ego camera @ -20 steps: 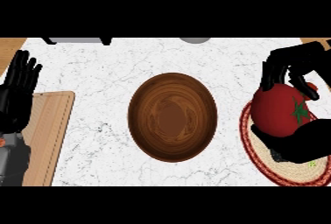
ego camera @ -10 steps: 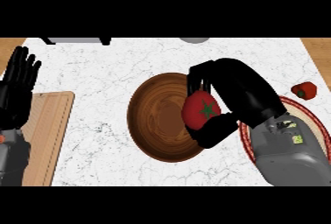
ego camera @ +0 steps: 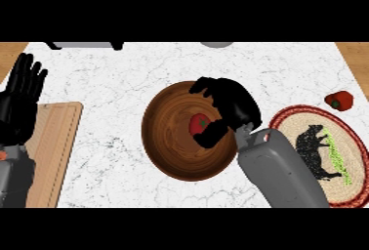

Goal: Pick the tomato from the placemat and place it in the bowl

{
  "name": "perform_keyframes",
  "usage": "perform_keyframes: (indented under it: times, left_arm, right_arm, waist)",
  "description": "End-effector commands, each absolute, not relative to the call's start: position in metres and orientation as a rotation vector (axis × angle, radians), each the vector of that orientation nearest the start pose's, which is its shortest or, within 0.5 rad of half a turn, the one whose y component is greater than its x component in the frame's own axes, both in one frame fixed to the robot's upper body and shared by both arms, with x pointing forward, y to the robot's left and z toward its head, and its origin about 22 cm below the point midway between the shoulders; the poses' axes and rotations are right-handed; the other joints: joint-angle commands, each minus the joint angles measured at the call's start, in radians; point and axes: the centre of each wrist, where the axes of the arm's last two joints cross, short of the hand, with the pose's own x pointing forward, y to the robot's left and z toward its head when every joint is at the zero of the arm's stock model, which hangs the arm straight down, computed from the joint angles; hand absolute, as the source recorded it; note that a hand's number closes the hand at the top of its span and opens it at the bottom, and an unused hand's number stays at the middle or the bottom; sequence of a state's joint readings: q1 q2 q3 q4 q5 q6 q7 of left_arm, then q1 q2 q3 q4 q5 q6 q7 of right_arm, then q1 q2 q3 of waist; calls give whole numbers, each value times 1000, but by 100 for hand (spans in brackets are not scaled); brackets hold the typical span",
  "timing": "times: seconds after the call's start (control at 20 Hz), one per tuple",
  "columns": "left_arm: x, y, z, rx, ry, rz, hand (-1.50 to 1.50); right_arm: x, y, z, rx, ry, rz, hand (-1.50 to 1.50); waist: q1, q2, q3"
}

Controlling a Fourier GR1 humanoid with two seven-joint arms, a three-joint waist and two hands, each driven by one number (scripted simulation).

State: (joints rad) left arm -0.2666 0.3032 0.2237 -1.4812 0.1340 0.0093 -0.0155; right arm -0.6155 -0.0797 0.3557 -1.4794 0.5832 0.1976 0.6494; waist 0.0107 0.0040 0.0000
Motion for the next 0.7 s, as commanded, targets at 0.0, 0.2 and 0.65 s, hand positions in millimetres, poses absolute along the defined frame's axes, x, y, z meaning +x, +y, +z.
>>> perform_keyframes:
  times: [0.0, 0.2, 0.65]
  left_arm:
    - [307, 329, 93, 240, -1798, 27, 0]
    - [290, 329, 75, 233, -1799, 25, 0]
    - [300, 315, 95, 242, -1786, 45, 0]
  right_arm:
    - [319, -81, 101, -380, -1408, 852, -150]
    - [320, -94, 83, -322, -1540, 684, -150]
    - [344, -163, 110, -458, -1694, 288, -150]
  waist:
    - [-3, -1, 0]
    - [4, -1, 1]
    - [-13, -4, 1]
